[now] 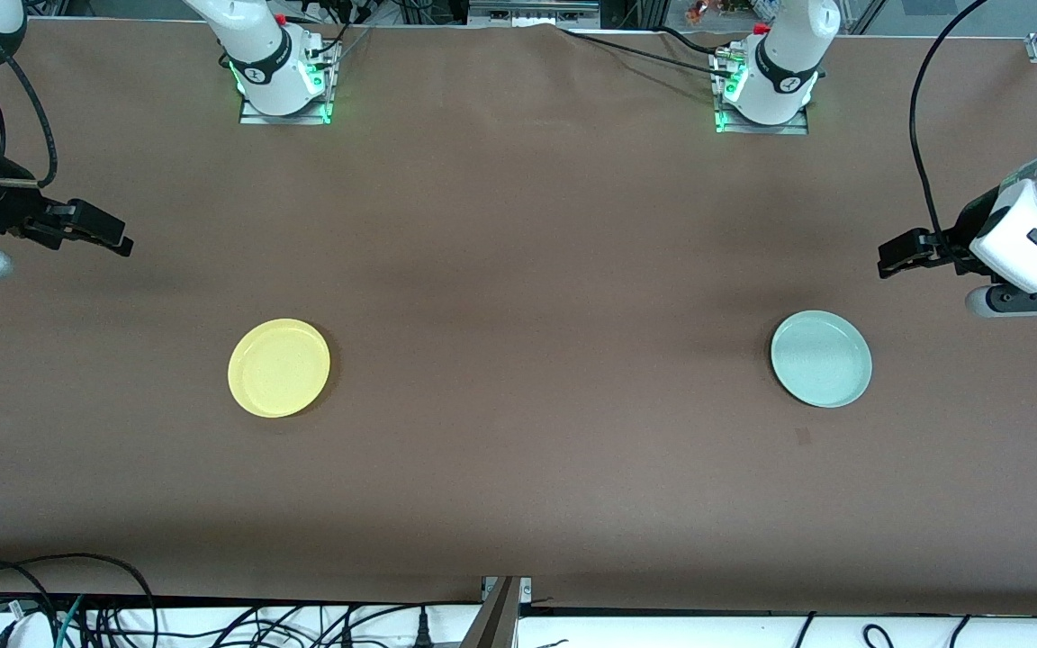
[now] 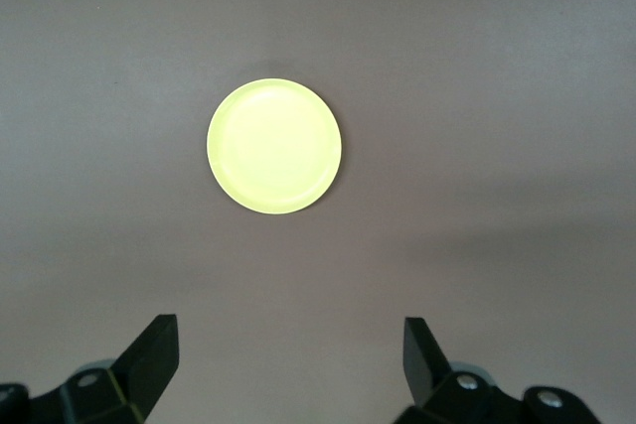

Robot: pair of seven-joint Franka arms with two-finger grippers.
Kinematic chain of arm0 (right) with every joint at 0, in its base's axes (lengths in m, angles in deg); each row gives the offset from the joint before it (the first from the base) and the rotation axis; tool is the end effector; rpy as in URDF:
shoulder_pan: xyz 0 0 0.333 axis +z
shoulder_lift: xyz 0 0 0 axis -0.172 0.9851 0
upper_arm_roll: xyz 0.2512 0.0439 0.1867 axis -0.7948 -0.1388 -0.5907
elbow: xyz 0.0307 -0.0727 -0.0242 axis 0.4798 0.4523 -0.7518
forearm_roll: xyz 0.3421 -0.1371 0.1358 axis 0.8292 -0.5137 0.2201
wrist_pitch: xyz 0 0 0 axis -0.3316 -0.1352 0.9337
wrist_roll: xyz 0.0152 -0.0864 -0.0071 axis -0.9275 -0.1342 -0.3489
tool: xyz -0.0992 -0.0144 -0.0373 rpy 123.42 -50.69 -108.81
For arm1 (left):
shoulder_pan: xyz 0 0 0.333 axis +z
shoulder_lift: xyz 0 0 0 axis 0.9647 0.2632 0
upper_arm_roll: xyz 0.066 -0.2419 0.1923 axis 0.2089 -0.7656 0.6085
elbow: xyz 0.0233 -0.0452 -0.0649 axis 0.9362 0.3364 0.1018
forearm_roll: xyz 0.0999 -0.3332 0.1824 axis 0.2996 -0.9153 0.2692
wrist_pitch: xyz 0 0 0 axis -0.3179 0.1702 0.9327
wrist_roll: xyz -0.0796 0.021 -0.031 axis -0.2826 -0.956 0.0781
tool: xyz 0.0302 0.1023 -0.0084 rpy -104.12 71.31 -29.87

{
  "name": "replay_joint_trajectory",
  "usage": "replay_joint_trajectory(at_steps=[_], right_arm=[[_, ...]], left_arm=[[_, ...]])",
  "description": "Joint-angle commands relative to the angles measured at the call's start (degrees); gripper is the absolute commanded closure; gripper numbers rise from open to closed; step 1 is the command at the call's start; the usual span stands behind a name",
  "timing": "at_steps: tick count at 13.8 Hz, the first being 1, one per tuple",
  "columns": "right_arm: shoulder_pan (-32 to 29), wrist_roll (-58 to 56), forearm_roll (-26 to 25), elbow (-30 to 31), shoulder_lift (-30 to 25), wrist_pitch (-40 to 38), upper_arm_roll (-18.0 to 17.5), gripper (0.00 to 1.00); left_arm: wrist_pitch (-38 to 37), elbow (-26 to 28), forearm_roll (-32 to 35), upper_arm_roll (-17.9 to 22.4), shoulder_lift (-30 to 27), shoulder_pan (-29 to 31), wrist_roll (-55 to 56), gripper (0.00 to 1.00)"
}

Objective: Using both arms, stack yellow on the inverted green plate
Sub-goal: 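Reach the left gripper to the green plate rim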

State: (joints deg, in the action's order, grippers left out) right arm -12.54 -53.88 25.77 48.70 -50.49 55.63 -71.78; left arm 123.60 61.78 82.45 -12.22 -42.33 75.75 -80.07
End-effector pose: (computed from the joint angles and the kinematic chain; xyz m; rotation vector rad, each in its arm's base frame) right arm 0.5764 0.0089 0.5759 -3.0822 0.1771 0.0450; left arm 0.6008 -0.0344 0.5696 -3.1261 -0.0982 0.1661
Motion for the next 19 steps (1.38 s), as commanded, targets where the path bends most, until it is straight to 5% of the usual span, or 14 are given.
replay_joint_trajectory(at_steps=[1, 7, 10, 15, 19], right_arm=[[-0.09, 0.31, -0.65, -1.24, 0.30, -1.05, -0.18, 0.00], [0.00, 0.84, -0.56, -1.24, 0.30, -0.96, -0.27, 0.00], [-0.09, 0.75, -0.56, -1.15, 0.30, -0.87, -0.18, 0.00], [-0.09, 0.84, -0.48, -1.15, 0.39, -0.70, -0.27, 0.00], [-0.18, 0.84, -0.56, -1.15, 0.39, -0.70, -0.18, 0.00]], left_arm=[[-0.39, -1.62, -0.72, 0.19, 0.71, 0.13, -0.46, 0.00], [-0.30, -1.70, -0.72, 0.27, 2.54, 0.22, -0.81, 0.00], [0.14, -1.70, -3.00, 0.01, 5.27, 5.56, -4.93, 0.00], [8.48, -0.48, -10.82, 0.19, 13.61, 14.01, -16.87, 0.00], [13.66, -0.30, -11.01, 0.01, 21.61, 17.53, -22.00, 0.00]])
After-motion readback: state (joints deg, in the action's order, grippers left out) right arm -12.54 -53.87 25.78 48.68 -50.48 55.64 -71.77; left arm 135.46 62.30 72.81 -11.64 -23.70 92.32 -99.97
